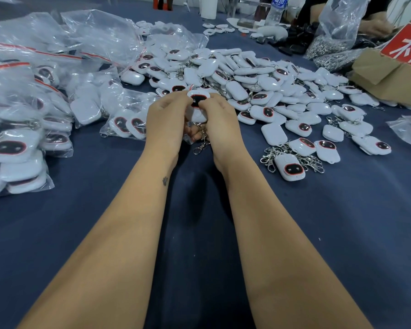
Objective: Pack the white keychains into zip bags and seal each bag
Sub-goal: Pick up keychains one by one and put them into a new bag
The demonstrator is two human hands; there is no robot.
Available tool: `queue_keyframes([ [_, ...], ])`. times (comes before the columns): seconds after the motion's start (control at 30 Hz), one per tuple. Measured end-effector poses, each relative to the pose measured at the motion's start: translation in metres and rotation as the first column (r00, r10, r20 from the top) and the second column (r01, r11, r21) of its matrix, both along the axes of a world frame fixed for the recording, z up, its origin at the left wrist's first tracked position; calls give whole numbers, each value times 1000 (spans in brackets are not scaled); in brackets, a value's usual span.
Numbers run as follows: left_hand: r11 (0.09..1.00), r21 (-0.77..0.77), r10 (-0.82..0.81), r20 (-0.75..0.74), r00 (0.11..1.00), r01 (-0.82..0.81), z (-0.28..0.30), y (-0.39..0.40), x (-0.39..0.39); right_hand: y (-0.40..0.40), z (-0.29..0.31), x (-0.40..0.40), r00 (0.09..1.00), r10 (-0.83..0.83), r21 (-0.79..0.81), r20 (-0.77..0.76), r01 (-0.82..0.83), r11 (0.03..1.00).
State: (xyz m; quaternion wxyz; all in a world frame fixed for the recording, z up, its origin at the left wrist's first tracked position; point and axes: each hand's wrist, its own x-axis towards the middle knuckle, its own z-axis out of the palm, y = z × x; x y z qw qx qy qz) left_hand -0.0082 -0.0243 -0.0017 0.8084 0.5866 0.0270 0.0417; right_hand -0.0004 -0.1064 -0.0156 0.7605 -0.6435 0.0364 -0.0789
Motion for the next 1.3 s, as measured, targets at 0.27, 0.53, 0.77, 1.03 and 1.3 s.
queue_keyframes([
  [0.27, 995, 99, 12, 33, 999, -15, -7, 1, 5, 0, -1, 1, 1000, -16, 0, -1, 16, 1000],
  [0.53, 971, 222, 67, 100, 993, -88, -10, 1, 8, 1, 0, 1, 1000, -17, -30, -18, 17, 999],
  [0.77, 970, 230, 58, 97, 994, -79, -8, 1, 6, 0, 0, 2, 1000, -10, -16, -1, 10, 1000],
  [1.03, 992, 119, 39, 20, 999, -41, -6, 1, 5, 2, -3, 2, 1000, -22, -105, 5, 23, 994],
  [1.3, 914, 319, 227, 107, 968, -250, -10, 8, 14, -1, 4, -5, 963, -256, -19, 80, 258, 966],
])
